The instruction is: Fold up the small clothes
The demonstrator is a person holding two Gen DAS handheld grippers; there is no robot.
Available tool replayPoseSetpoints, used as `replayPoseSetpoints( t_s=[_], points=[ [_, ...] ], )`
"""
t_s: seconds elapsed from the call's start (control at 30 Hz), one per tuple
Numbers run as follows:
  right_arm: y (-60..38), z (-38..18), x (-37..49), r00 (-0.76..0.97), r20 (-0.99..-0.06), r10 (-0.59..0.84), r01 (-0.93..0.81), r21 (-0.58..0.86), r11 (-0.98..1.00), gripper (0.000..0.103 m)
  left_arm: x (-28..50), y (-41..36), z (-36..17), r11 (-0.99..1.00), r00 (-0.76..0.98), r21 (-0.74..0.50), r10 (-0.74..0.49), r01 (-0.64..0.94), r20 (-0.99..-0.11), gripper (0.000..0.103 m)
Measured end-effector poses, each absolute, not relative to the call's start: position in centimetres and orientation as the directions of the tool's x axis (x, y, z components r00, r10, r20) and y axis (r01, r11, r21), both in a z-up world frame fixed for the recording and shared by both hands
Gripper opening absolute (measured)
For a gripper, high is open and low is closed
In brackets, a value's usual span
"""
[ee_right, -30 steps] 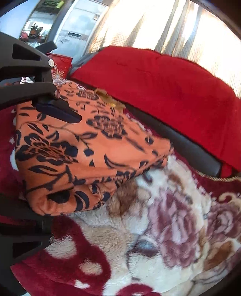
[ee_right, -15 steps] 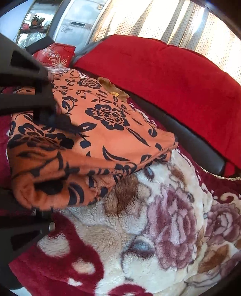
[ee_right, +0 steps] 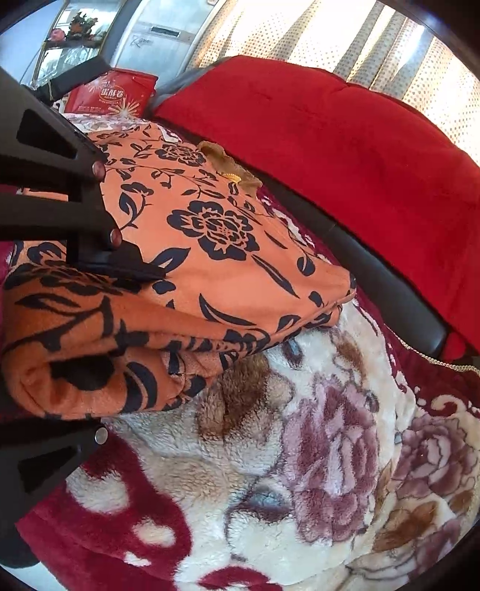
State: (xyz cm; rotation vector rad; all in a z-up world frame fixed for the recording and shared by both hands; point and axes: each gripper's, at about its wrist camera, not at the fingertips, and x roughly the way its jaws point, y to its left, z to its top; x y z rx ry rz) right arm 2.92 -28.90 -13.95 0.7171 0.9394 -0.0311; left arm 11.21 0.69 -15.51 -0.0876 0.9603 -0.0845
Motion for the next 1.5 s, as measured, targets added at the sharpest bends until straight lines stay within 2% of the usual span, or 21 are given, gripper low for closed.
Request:
replayPoseSetpoints(
  t_s=[0.13, 0.23, 0.3, 0.33, 0.37, 0.43, 0.57, 0.7, 0.8, 0.87, 0.93, 1.0, 1.1, 1.2, 1.27, 1.33, 1.43, 1.47, 1.5],
  points=[
    [-29.5, -14.0, 2.7, 0.597, -0.743, 0.303, 0.323, 0.568, 0.757, 0.028, 11.3, 1.1, -14.9, 0.99, 0.551, -0.139, -0.128, 0.021, -0.825, 0.103],
    [-30.0, -14.2, 2.8, 0.594, -0.736, 0.326, 0.325, 0.59, 0.739, 0.028, 10.0, 2.3, -13.1, 0.981, 0.602, -0.193, -0.153, -0.002, -0.784, 0.102],
    [-30.1, -14.4, 2.6, 0.594, -0.733, 0.333, 0.329, 0.598, 0.73, 0.028, 9.5, 2.7, -13.3, 0.986, 0.626, -0.168, -0.123, -0.013, -0.77, 0.102],
    [-30.1, -14.4, 2.6, 0.591, -0.735, 0.332, 0.333, 0.597, 0.73, 0.028, 9.9, 2.6, -14.9, 0.988, 0.584, -0.151, -0.121, -0.004, -0.803, 0.101],
    [-30.0, -14.1, 2.8, 0.587, -0.743, 0.321, 0.343, 0.587, 0.733, 0.025, 10.3, 2.5, -16.3, 0.987, 0.554, -0.16, -0.14, 0.012, -0.821, 0.101],
    [-29.1, -12.2, 3.2, 0.596, -0.751, 0.285, 0.324, 0.549, 0.77, 0.019, 10.0, 2.5, -16.1, 0.988, 0.581, -0.151, -0.142, 0.034, -0.801, 0.102],
    [-23.2, -4.6, 4.5, 0.673, -0.701, 0.235, 0.158, 0.448, 0.88, 0.017, 9.7, 4.8, -14.5, 0.965, 0.574, -0.262, -0.22, 0.009, -0.789, 0.101],
    [-10.6, 1.3, 5.6, 0.713, -0.64, 0.287, -0.135, 0.276, 0.952, 0.017, 7.1, 10.9, -12.4, 0.927, 0.669, -0.363, -0.211, -0.093, -0.712, 0.102],
    [-2.4, -1.5, 6.1, 0.633, -0.69, 0.352, -0.283, 0.218, 0.934, 0.017, 5.0, 16.2, -12.3, 0.897, 0.715, -0.4, -0.152, -0.19, -0.682, 0.102],
    [1.9, -7.1, 7.2, 0.519, -0.787, 0.334, -0.329, 0.177, 0.928, 0.017, 4.1, 19.4, -13.5, 0.872, 0.714, -0.423, -0.132, -0.245, -0.687, 0.102],
    [3.2, -12.9, 8.4, 0.377, -0.869, 0.321, -0.293, 0.217, 0.931, 0.018, 3.9, 21.4, -14.6, 0.85, 0.706, -0.452, -0.144, -0.271, -0.693, 0.101],
    [3.2, -12.1, 8.1, 0.414, -0.848, 0.332, -0.275, 0.231, 0.933, 0.017, 3.1, 22.9, -15.7, 0.83, 0.713, -0.493, -0.18, -0.26, -0.678, 0.101],
    [2.7, -7.8, 8.0, 0.475, -0.802, 0.362, -0.286, 0.249, 0.925, 0.017, 2.6, 23.9, -16.9, 0.808, 0.738, -0.546, -0.226, -0.223, -0.636, 0.101],
    [3.1, -2.9, 7.2, 0.574, -0.721, 0.387, -0.301, 0.254, 0.919, 0.017, 2.3, 24.6, -18.0, 0.77, 0.752, -0.607, -0.279, -0.197, -0.597, 0.101],
    [4.3, -1.8, 6.7, 0.6, -0.678, 0.425, -0.329, 0.275, 0.903, 0.017, 1.8, 24.9, -17.8, 0.751, 0.77, -0.637, -0.298, -0.176, -0.564, 0.101],
    [6.6, -3.7, 6.5, 0.564, -0.709, 0.423, -0.362, 0.248, 0.899, 0.017, 1.5, 25.6, -18.1, 0.722, 0.777, -0.667, -0.309, -0.183, -0.548, 0.101],
    [10.5, -12.0, 7.6, 0.4, -0.869, 0.289, -0.391, 0.123, 0.912, 0.022, 1.4, 26.1, -18.0, 0.702, 0.782, -0.688, -0.32, -0.184, -0.535, 0.101],
    [10.7, -13.7, 7.5, 0.37, -0.888, 0.274, -0.394, 0.117, 0.911, 0.023, 1.3, 26.1, -17.9, 0.706, 0.78, -0.685, -0.319, -0.183, -0.538, 0.101],
    [10.6, -13.5, 7.0, 0.401, -0.867, 0.297, -0.405, 0.123, 0.906, 0.03, 1.2, 26.0, -17.8, 0.71, 0.778, -0.681, -0.321, -0.18, -0.54, 0.101]
  ],
)
